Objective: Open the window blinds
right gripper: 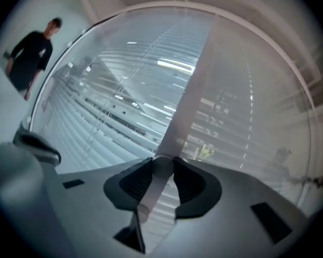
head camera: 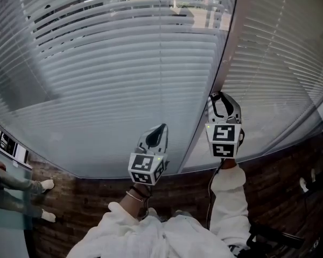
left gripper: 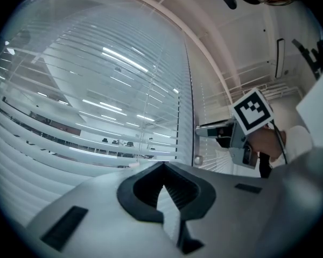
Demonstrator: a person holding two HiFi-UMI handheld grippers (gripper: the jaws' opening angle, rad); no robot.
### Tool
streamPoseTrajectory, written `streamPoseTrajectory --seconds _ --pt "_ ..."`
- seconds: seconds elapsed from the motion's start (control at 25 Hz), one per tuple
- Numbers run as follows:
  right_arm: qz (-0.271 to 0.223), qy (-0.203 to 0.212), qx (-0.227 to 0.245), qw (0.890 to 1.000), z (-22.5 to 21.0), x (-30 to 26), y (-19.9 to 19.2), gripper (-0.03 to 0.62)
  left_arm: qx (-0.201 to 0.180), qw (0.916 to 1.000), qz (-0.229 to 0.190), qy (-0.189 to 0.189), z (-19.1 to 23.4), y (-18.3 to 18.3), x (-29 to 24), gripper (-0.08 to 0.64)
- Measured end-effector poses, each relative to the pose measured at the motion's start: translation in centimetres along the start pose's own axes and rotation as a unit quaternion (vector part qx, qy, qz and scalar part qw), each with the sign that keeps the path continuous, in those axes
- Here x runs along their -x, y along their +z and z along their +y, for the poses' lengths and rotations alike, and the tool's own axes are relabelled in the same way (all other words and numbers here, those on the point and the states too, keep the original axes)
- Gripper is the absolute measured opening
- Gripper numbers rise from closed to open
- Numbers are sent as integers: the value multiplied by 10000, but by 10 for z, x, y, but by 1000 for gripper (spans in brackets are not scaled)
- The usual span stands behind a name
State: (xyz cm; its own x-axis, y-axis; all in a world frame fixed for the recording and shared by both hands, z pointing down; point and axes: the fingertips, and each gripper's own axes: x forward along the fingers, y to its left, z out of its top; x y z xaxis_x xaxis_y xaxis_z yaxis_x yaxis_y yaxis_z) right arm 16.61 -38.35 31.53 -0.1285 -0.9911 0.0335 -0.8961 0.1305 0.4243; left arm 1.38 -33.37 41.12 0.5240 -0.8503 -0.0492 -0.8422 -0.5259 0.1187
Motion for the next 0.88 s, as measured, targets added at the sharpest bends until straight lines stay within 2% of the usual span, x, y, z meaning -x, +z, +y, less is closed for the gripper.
streamPoseTrajectory --seconds 0.08,0.2,0.32,0.36,0.4,0.44,0.52,0.56,0.64,0.68,0.76,0.8,0.88 --pt "-189 118 -1101 9937 -3 -1 -2 132 3 10000 -1 -19 0 0 0 -3" --pt "-373 218 -2497 9673 -7 -1 -3 132 -1 10000 -3 -40 -1 0 -1 -3" --pt "-589 284 -3379 9389 -9 0 -2 132 12 10000 -15 -50 -2 1 -1 -3" --pt "-641 330 -3483 9346 -9 0 -2 132 14 10000 -15 -53 -2 1 0 -3" --pt "-626 371 -3337 9399 -8 0 -2 132 14 10000 -14 -55 -2 1 0 -3" --pt "-525 378 -2881 9554 -7 1 -2 132 13 10000 -13 -56 -2 1 0 -3" --pt "-186 242 -1307 9909 -4 2 -4 135 14 10000 -9 -40 0 0 1 -3" --pt "-38 163 -481 9987 -3 2 -3 140 23 10000 -9 -20 2 -1 1 -3" --pt "161 106 735 9971 2 1 1 143 59 10000 -7 14 5 -1 0 -3" --pt "235 93 1074 9939 4 0 2 143 77 10000 -4 17 6 -1 0 -3" --pt "300 36 1239 9918 5 -1 2 143 87 10000 3 -7 3 -2 -1 -3" --pt "280 3 1114 9934 5 0 2 139 81 10000 4 -26 2 -3 -1 -3" --pt "149 -18 551 9984 3 -1 2 132 70 10000 -3 -49 0 -3 -2 -3"
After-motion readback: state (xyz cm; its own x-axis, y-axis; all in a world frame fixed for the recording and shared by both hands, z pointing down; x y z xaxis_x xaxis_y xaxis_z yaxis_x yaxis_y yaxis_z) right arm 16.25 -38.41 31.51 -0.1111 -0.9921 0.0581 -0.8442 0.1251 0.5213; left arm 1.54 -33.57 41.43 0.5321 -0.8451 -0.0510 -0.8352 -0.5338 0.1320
